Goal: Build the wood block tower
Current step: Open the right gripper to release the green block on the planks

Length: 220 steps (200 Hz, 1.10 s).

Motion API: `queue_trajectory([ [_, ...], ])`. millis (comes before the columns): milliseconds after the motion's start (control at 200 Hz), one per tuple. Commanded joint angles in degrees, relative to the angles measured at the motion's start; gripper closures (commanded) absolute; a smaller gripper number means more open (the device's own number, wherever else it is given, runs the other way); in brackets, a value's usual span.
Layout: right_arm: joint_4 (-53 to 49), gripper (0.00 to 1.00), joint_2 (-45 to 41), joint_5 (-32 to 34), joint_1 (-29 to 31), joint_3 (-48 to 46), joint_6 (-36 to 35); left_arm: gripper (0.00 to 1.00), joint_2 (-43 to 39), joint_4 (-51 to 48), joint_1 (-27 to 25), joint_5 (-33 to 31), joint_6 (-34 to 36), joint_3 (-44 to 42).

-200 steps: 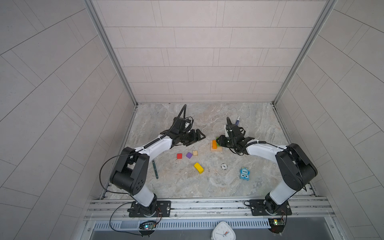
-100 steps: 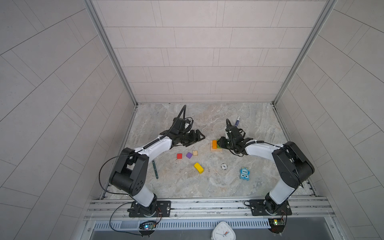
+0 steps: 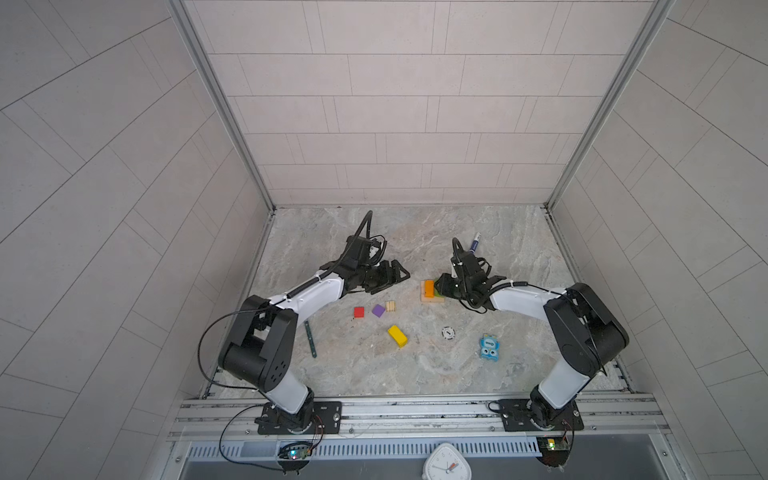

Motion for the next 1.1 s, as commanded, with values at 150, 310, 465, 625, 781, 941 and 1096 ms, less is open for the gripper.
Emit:
queue_trajectory([
  [150,-0.50,0.63,0.24,0.84,-0.20,-0.13,-0.14,0.17,-1.31,-0.18,-0.28,-0.20,1.12,-0.58],
  [310,-0.57,0.62,-0.61,0.84,-0.14,0.18,-0.67,0.17,-1.03,-0.26,-0.28,-0.48,1.21,-0.36],
  [465,-3.18,0.60,-2.12,1.65,-0.21,1.82,-2.63,0.17,-0.19,-0.63,-0.28,-1.81,1.15,0.68],
  [625,-4.88,0.55,-4.15,2.41,-0.55,2.44,-5.18,0.17,1.06,0.38,-0.63,-3.25,0.60,1.91],
  [781,-6.62,0.50,-5.30,3.12,-2.13,2.50,-7.63,0.17,2.79,-1.82,-1.47,-6.10,1.93,4.13],
  [941,-6.39,0.44,-5.09,0.41,-4.46,2.10,-10.28,0.17,5.21,-3.06,-2.29,-6.88,3.35,6.22],
  [1096,-3.00,0.44,-4.03,-4.77,-6.88,0.97,-10.77,0.17,7.27,-0.18,-2.74,-6.25,2.72,6.31],
])
